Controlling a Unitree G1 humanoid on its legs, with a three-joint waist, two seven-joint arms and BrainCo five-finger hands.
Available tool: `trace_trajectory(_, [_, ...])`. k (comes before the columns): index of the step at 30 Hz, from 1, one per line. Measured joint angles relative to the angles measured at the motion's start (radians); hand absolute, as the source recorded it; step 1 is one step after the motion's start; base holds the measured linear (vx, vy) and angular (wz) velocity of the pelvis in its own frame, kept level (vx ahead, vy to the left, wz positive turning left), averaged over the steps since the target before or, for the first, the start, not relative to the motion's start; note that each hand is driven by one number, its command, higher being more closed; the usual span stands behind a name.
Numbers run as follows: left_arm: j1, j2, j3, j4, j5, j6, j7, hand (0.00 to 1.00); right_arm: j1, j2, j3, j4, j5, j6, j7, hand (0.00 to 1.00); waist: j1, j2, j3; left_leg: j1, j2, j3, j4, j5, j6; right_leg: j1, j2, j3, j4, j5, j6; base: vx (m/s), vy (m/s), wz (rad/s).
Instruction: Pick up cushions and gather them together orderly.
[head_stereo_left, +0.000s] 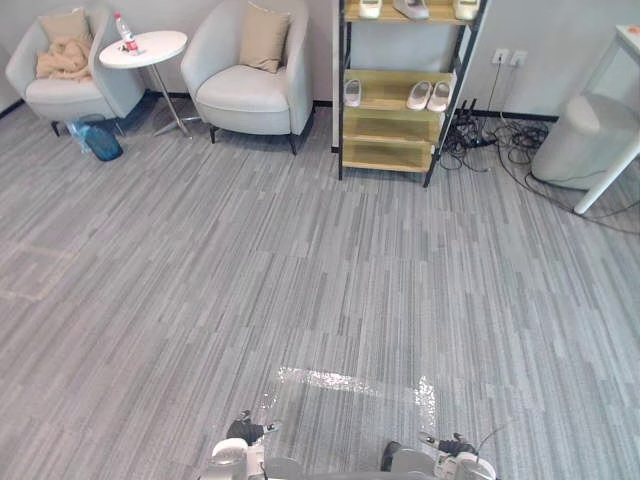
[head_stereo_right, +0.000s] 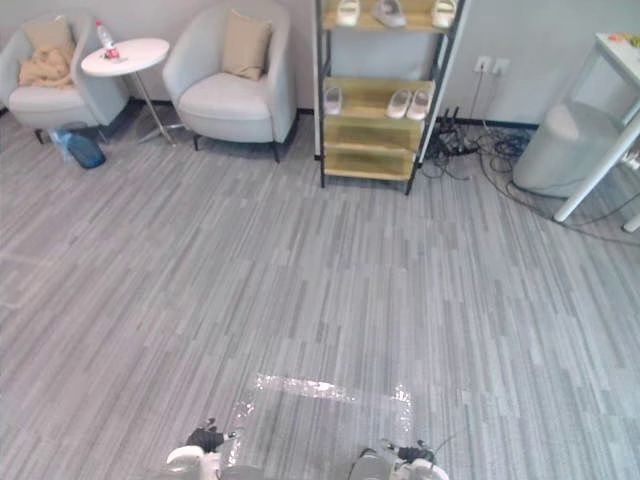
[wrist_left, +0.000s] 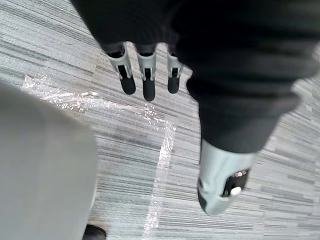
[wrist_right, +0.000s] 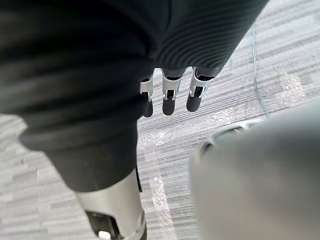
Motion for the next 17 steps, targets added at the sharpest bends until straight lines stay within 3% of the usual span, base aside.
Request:
trace_trajectory(2, [0.000, -0.004, -0.001, -0.015, -0.001, -0.003, -0.004, 0.00, 0.004, -0.002, 0.000, -0.001, 0.001, 0.000, 0.000, 0.00, 0.005, 0.007, 0.003, -0.076, 0.039, 0.006, 0.171, 0.030, -0.033, 0.032, 0.019, -0.017, -0.004, -0.018, -0.008, 0.08, -0.140, 0.16])
trace_trajectory(3, [0.000, 0.000, -0.004, -0.018, -0.001, -0.003, -0.007, 0.00, 0.004, 0.000, 0.000, -0.001, 0.002, 0.000, 0.000, 0.00, 0.007, 0.003, 0.004, -0.102, 0.044, 0.004, 0.219, 0.050, -0.032, 0.043, 0.020, -0.018, -0.008, -0.025, -0.012, 0.12, -0.124, 0.14])
trace_trajectory(4, [-0.002, 0.003, -0.003, -0.019, -0.006, -0.003, -0.008, 0.00, 0.003, 0.004, 0.001, -0.003, 0.002, 0.000, -0.001, 0.00, 0.011, 0.002, 0.003, -0.111, 0.040, 0.006, 0.219, 0.024, 0.000, 0.046, 0.017, -0.018, -0.013, -0.032, -0.013, 0.11, -0.067, 0.16])
trace_trajectory(5, [-0.004, 0.002, -0.003, -0.020, -0.010, -0.003, -0.010, 0.00, 0.003, -0.002, 0.000, -0.002, 0.003, 0.002, -0.001, 0.00, 0.011, 0.004, 0.006, -0.123, 0.033, 0.003, 0.187, -0.016, 0.002, 0.054, 0.016, -0.017, -0.028, -0.031, -0.015, 0.11, -0.011, 0.19])
trace_trajectory(7, [-0.007, 0.008, 0.002, -0.032, -0.029, -0.003, -0.013, 0.00, 0.003, -0.001, -0.006, 0.001, 0.002, 0.005, -0.004, 0.00, 0.014, -0.015, 0.020, -0.140, -0.035, -0.030, 0.058, -0.052, 0.007, 0.078, -0.012, -0.019, -0.046, -0.027, -0.019, 0.10, 0.042, 0.16])
trace_trajectory(9, [0.000, 0.006, 0.005, -0.040, -0.035, -0.004, -0.011, 0.00, 0.006, -0.003, -0.007, 0.002, 0.002, 0.005, -0.005, 0.00, 0.021, -0.010, 0.018, -0.134, -0.083, -0.082, -0.157, 0.032, -0.001, 0.098, -0.025, -0.020, -0.040, -0.043, 0.010, 0.14, 0.099, -0.05])
trace_trajectory(10, [0.003, 0.003, 0.009, -0.036, -0.038, -0.004, -0.011, 0.00, 0.011, -0.011, -0.006, 0.005, 0.002, 0.005, -0.006, 0.00, 0.027, -0.001, 0.017, -0.119, -0.086, -0.088, -0.192, 0.115, 0.023, 0.104, -0.016, -0.005, -0.031, -0.051, 0.032, 0.24, 0.144, -0.22])
trace_trajectory(14, [-0.002, 0.016, 0.014, -0.037, -0.036, -0.001, -0.008, 0.00, 0.012, 0.031, 0.003, -0.009, 0.001, 0.005, -0.004, 0.00, 0.042, -0.042, 0.003, -0.091, -0.124, -0.046, -0.198, 0.104, 0.046, 0.132, -0.052, 0.033, -0.062, -0.044, 0.047, 0.25, 0.119, -0.13])
trace_trajectory(17, [-0.001, 0.016, 0.014, -0.037, -0.036, 0.001, -0.007, 0.00, 0.019, 0.039, 0.003, -0.013, 0.001, 0.005, -0.004, 0.00, 0.042, -0.046, 0.005, -0.060, -0.136, -0.044, -0.201, 0.097, 0.058, 0.165, -0.061, 0.033, -0.081, -0.044, 0.047, 0.11, 0.035, 0.03])
